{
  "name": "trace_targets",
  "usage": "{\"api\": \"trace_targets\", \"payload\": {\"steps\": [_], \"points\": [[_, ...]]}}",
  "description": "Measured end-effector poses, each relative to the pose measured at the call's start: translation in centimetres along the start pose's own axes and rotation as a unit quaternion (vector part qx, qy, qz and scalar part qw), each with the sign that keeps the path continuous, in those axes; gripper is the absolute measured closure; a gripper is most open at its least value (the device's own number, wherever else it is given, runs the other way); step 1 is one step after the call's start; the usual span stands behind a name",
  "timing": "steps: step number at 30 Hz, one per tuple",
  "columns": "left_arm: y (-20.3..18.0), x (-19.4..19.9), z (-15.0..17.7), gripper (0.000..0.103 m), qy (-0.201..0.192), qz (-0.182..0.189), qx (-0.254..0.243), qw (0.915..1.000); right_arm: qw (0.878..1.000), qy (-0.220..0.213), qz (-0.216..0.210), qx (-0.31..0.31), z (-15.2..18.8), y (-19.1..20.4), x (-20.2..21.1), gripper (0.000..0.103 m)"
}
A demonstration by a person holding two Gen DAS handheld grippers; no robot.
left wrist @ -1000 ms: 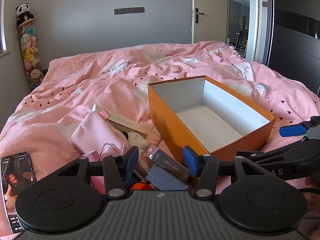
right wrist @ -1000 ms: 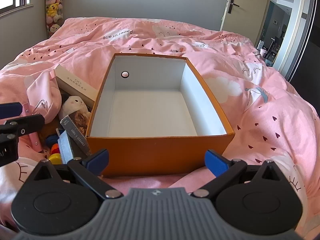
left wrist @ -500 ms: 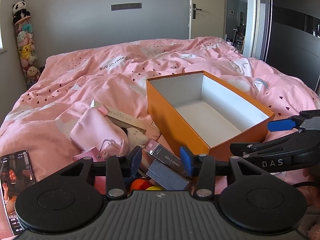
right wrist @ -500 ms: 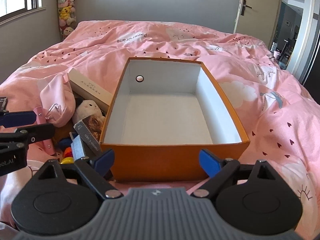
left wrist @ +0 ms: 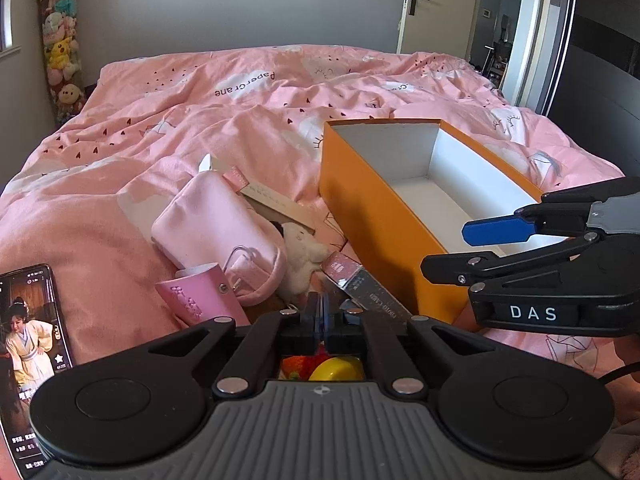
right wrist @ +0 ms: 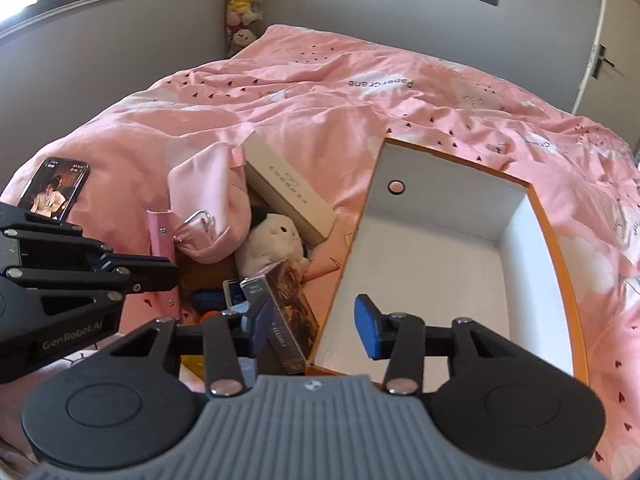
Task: Organize objects
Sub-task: 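Grasp the photo card with the right gripper while the left grasps the grey card box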
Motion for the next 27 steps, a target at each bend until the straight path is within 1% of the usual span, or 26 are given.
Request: {"api": "trace_targets", "payload": {"steps": [2, 5, 7, 8, 9, 10, 13, 15, 17, 19, 22, 24, 25, 27], "points": [[0.9, -0.2, 0.1, 0.098, 0.003, -0.014, 0.009, 0.9998, 1.000, 0.008, -0.014, 0.010, -0.4, 0.7, -0.8, 0.058], [2.5, -0.6, 0.1, 0.083, 0.009, -0.037, 0.032, 0.9988, 0.999, 0.012, -0.031, 0.023, -1.2, 2.0, -2.1, 0.058], [3.5, -1.1, 0.2, 0.063, 0.019, -0.047, 0.056, 0.9971, 0.999, 0.017, -0.042, 0.029, -1.8, 2.7, -3.1, 0.058], [3.9, -1.4, 0.3, 0.058, 0.025, -0.054, 0.069, 0.9959, 0.998, 0.021, -0.046, 0.030, -2.2, 2.9, -3.7, 0.058], [4.3, -1.7, 0.5, 0.049, 0.032, -0.060, 0.081, 0.9944, 0.998, 0.024, -0.049, 0.030, -2.5, 3.0, -4.2, 0.058], [4.5, -2.1, 0.6, 0.045, 0.039, -0.063, 0.090, 0.9931, 0.998, 0.026, -0.051, 0.031, -2.9, 3.1, -4.7, 0.058], [5.2, -3.2, 1.2, 0.045, 0.063, -0.077, 0.108, 0.9892, 0.998, 0.033, -0.054, 0.032, -3.9, 3.2, -6.0, 0.058], [5.6, -3.7, 1.4, 0.045, 0.071, -0.081, 0.122, 0.9867, 0.997, 0.039, -0.060, 0.032, -4.3, 3.4, -6.9, 0.058], [6.0, -3.4, 1.3, 0.045, 0.058, -0.085, 0.130, 0.9861, 0.997, 0.047, -0.059, 0.033, -4.5, 3.4, -7.7, 0.058], [6.1, -3.4, 1.0, 0.045, 0.054, -0.092, 0.124, 0.9866, 0.996, 0.061, -0.052, 0.034, -4.5, 3.5, -8.6, 0.058], [6.2, -3.6, 1.0, 0.045, 0.055, -0.082, 0.131, 0.9865, 0.994, 0.088, -0.051, 0.039, -4.2, 3.3, -9.3, 0.058], [6.1, -3.3, 0.9, 0.046, 0.049, -0.084, 0.122, 0.9878, 0.993, 0.092, -0.050, 0.051, -3.8, 3.1, -8.8, 0.058], [5.9, -3.2, 0.8, 0.046, 0.049, -0.077, 0.115, 0.9892, 0.993, 0.094, -0.047, 0.057, -3.6, 3.0, -8.5, 0.058], [5.5, -3.1, 0.6, 0.047, 0.049, -0.052, 0.109, 0.9914, 0.992, 0.105, -0.039, 0.064, -2.9, 2.8, -8.2, 0.058]]}}
Point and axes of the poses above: each gripper's, at about its wrist camera, not at the fingertips, and x roughly against the way its jaws point, y to its left, z to its underside, the point moved 4 cm from there along -x, roughly the way its jaws point, and after that the axes turned 14 degrees about -x, right-handed, at the moved point
